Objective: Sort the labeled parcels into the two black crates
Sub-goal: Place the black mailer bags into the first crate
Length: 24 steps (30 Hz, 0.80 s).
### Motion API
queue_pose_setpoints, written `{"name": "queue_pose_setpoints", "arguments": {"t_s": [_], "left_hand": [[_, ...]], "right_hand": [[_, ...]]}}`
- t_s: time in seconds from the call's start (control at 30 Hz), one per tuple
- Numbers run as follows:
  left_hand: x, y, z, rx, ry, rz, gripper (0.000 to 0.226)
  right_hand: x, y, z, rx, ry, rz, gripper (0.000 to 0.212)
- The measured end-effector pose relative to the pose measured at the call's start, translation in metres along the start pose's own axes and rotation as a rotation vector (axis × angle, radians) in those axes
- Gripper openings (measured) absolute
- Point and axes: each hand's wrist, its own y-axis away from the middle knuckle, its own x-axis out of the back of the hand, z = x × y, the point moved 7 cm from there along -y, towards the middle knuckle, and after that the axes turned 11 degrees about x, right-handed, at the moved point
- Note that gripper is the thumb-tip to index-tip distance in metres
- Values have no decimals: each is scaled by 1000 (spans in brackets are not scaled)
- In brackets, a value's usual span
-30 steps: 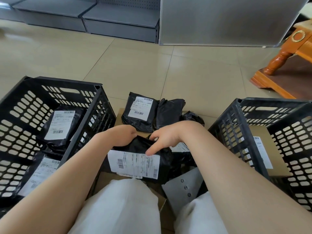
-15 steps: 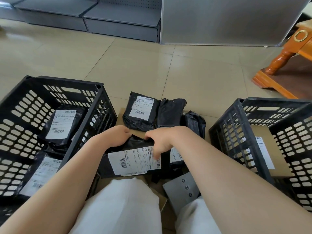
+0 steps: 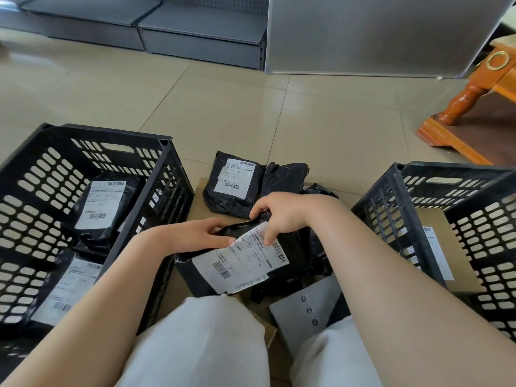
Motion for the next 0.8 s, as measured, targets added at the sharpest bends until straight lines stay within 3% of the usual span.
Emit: {"name": "queue_pose_setpoints", "arguments": {"t_s": [0.13, 0.23, 0.4, 0.5, 0.7, 0.8], "left_hand": [[-10, 5, 3, -44, 142, -126, 115], [-18, 7, 5, -36, 138, -172, 98], [-23, 0, 0, 12, 231, -90, 87], [-15, 0, -6, -5, 328, 2, 82], [11, 11, -25, -2, 467, 128, 73], [21, 21, -29, -10, 604, 167, 60]], "right_hand": [[8, -2, -1, 13, -7, 58, 67], [15, -1, 2, 19, -13, 132, 66], [19, 0, 3, 66, -89, 253, 66], [21, -2, 3, 60, -139, 368, 78], [16, -1, 18, -209, -252, 452, 111], [1, -3, 26, -317, -454, 383, 106]]}}
